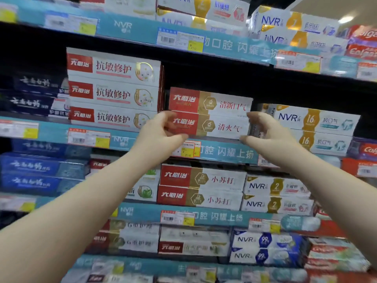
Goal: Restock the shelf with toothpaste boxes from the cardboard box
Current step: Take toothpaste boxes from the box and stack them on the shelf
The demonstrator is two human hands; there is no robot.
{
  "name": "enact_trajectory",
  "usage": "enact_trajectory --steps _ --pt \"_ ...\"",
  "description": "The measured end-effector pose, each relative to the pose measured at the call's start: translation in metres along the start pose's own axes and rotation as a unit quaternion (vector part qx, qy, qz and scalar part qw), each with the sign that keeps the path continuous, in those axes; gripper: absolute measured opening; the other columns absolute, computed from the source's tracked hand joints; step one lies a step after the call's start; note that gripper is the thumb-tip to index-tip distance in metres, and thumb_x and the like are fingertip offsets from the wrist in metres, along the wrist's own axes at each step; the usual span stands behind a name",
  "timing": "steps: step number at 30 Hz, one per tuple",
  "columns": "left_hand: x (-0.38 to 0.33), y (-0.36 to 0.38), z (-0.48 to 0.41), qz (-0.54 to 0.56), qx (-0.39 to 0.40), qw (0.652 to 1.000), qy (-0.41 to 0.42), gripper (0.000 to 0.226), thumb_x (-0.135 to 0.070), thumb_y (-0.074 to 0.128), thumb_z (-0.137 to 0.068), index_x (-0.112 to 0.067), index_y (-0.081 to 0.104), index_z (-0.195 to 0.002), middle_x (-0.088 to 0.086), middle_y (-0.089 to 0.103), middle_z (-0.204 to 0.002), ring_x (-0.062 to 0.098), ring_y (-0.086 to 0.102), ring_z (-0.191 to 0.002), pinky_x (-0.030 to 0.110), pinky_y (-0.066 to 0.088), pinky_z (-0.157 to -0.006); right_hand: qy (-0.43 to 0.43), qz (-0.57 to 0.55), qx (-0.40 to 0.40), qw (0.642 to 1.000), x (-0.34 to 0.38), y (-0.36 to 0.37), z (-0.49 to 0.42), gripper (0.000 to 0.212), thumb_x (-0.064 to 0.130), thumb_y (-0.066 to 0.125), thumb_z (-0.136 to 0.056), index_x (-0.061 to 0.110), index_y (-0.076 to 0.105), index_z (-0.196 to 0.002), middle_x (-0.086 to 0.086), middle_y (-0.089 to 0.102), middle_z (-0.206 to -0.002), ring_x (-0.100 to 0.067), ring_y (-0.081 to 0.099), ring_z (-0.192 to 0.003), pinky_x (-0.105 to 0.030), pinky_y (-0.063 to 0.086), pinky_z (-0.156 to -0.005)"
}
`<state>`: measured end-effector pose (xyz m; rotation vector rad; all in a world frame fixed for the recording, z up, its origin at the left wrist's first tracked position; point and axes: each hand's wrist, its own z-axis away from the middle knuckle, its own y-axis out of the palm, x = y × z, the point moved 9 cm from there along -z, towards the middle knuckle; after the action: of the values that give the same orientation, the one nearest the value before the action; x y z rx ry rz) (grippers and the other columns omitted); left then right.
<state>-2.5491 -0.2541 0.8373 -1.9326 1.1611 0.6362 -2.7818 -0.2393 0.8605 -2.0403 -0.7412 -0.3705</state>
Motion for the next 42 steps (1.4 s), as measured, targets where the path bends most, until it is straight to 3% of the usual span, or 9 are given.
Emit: enact_trajectory --steps 5,9,13,17,27,34,42 --pt "0.035 -0.008 0.066 -0.145 0.033 0.985 -0.089 0.057 -0.037 0.067 -0.078 -0.018 0.047 -0.128 -0.001 0.054 -0.114 0.017 0.054 -0.101 0.028 0.042 -0.084 -0.033 0.033 0.085 0.995 0.009 0.017 0.057 0.061 0.028 0.063 -0.084 0.025 0.037 -0.138 0.004 0.046 -0.138 -0.015 0.041 -0.129 -0.031 0.031 -0.105" --pt "0.068 -0.018 0.143 -0.229 0.074 0.956 -0.167 0.059 -0.044 0.065 -0.077 -0.014 0.05 -0.127 0.007 0.052 -0.131 0.023 0.052 -0.116 0.035 0.043 -0.097 -0.013 0.028 0.168 0.985 -0.008 0.048 0.111 0.061 0.029 0.064 -0.083 0.023 0.038 -0.138 0.003 0.046 -0.139 -0.016 0.042 -0.128 -0.028 0.032 -0.099" --pt "0.097 -0.039 0.233 -0.276 0.091 0.922 -0.254 0.06 -0.047 0.062 -0.08 -0.014 0.05 -0.128 0.007 0.052 -0.13 0.023 0.055 -0.111 0.035 0.045 -0.095 0.02 0.007 0.261 0.965 -0.017 0.096 0.171 0.06 0.031 0.062 -0.084 0.025 0.037 -0.138 0.003 0.043 -0.142 -0.018 0.04 -0.131 -0.032 0.034 -0.102" --pt "0.124 -0.076 0.32 -0.327 0.107 0.878 -0.333 0.06 -0.052 0.059 -0.079 -0.016 0.05 -0.127 0.007 0.049 -0.133 0.024 0.05 -0.119 0.039 0.044 -0.098 0.028 -0.017 0.348 0.937 -0.004 0.144 0.229 0.054 0.031 0.063 -0.084 0.023 0.042 -0.134 0.002 0.046 -0.139 -0.018 0.044 -0.127 -0.032 0.035 -0.102" --pt "0.187 -0.178 0.512 -0.3 0.078 0.806 -0.504 0.057 -0.048 0.059 -0.081 -0.016 0.05 -0.127 0.007 0.049 -0.134 0.023 0.053 -0.116 0.034 0.045 -0.095 -0.007 -0.006 0.506 0.862 0.057 0.264 0.355 0.052 0.031 0.062 -0.084 0.023 0.045 -0.132 0.004 0.051 -0.135 -0.014 0.049 -0.123 -0.03 0.037 -0.103" --pt "0.242 -0.278 0.617 -0.275 0.044 0.76 -0.587 0.05 -0.043 0.063 -0.079 -0.016 0.056 -0.12 0.008 0.055 -0.126 0.024 0.055 -0.113 0.029 0.044 -0.094 -0.022 -0.001 0.58 0.814 0.138 0.381 0.422 0.048 0.032 0.059 -0.087 0.023 0.046 -0.132 0.004 0.052 -0.135 -0.013 0.049 -0.122 -0.027 0.038 -0.101" --pt "0.357 -0.362 0.64 -0.27 0.098 0.756 -0.588 0.055 -0.047 0.06 -0.08 -0.019 0.051 -0.126 0.009 0.051 -0.129 0.025 0.054 -0.114 0.036 0.046 -0.096 0.016 0.01 0.601 0.799 0.205 0.512 0.482 0.041 0.031 0.059 -0.086 0.027 0.051 -0.126 0.006 0.055 -0.132 -0.012 0.052 -0.119 -0.028 0.041 -0.101"
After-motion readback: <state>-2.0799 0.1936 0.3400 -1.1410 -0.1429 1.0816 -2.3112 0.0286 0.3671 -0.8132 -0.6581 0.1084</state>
